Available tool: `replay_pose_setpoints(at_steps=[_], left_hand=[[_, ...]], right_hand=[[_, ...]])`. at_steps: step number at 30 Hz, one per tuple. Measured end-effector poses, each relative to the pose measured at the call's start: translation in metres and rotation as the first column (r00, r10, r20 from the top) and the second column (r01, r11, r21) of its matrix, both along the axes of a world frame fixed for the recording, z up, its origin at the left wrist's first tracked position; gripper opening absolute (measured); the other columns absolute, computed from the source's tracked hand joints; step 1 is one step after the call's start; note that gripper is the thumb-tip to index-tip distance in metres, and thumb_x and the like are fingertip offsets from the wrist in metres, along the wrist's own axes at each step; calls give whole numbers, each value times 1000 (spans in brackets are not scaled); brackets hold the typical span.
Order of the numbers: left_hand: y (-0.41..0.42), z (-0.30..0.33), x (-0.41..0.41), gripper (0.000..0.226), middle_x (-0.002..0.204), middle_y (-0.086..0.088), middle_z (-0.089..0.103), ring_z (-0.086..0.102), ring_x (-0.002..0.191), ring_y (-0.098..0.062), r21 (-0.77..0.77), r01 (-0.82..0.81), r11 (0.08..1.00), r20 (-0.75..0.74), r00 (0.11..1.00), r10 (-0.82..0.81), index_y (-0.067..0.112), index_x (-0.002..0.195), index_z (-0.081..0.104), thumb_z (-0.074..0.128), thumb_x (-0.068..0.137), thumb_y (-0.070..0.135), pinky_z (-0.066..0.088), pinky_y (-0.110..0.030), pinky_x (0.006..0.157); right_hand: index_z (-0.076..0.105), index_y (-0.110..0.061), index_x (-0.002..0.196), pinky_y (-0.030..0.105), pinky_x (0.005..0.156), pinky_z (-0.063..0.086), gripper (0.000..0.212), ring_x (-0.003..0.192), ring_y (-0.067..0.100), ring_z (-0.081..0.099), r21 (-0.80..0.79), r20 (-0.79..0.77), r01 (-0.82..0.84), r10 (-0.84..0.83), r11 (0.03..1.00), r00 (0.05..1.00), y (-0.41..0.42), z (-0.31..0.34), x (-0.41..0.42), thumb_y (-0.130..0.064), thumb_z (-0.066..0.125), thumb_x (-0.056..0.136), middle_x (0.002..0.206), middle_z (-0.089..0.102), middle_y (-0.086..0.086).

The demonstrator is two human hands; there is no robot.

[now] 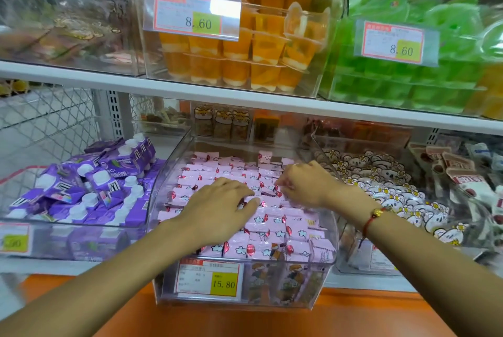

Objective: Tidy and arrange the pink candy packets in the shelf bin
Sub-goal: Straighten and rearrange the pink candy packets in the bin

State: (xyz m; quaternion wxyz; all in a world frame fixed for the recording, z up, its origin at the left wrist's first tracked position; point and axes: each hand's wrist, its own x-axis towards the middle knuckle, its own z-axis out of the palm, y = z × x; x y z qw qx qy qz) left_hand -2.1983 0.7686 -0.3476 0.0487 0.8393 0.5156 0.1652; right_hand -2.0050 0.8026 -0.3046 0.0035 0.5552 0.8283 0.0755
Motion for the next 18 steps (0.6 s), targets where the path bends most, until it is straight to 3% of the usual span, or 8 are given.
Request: replay_pose_setpoints(at_steps=[4, 7, 9, 11, 14, 18], left_hand=[[6, 13, 0, 33, 106, 5, 65, 57, 99, -19, -77, 40, 996, 89, 995, -33, 26, 112, 64, 40, 97, 44, 47, -33, 84], [24, 28, 5, 28, 124, 3, 61, 59, 105, -18, -36, 7, 999, 142, 990, -2, 29, 122, 60, 48, 97, 32, 49, -32, 86], [41, 35, 15, 28, 126, 6, 61, 57, 110, -13, -1, 3, 1000, 166, 986, -3, 30, 123, 60, 54, 95, 26, 48, -33, 90], [59, 40, 29, 29, 119, 8, 65, 59, 105, -10, -18, 33, 999, 177, 984, -29, 29, 121, 61, 57, 93, 22, 49, -35, 94], [81, 38, 49, 29, 121, 8, 64, 59, 104, -10, -47, 88, 995, 44, 995, -86, 28, 121, 61, 58, 93, 29, 50, -34, 91], [100, 29, 62, 29, 124, 6, 62, 58, 110, -16, -50, 98, 994, -141, 985, -104, 26, 118, 63, 58, 91, 37, 49, -37, 93]], right_hand=[[65, -18, 118, 39, 107, 36, 35, 115, 23, 56, -107, -56, -3, -3, 994, 998, -1, 3, 7, -13, 43, 92, 126, 62, 3], [60, -19, 126, 40, 106, 35, 40, 124, 24, 44, 25, -286, 8, -1, 1000, 958, -9, 2, 17, -6, 44, 91, 135, 54, 4], [58, -15, 126, 34, 103, 37, 43, 120, 23, 44, 160, -482, 94, -5, 983, 876, -18, -4, 21, 1, 44, 88, 126, 53, 6], [56, -13, 123, 23, 92, 41, 39, 106, 18, 53, 156, -667, 192, -39, 969, 744, -26, -11, 24, 2, 45, 88, 111, 54, 1], [51, -18, 121, 16, 69, 43, 30, 81, 7, 57, 11, -778, 250, -149, 968, 610, -28, -19, 31, -6, 46, 95, 99, 59, -9], [56, -16, 122, 5, 58, 36, 28, 71, -3, 51, 24, -735, 220, -132, 975, 665, -26, -24, 40, -15, 48, 96, 88, 56, -13]])
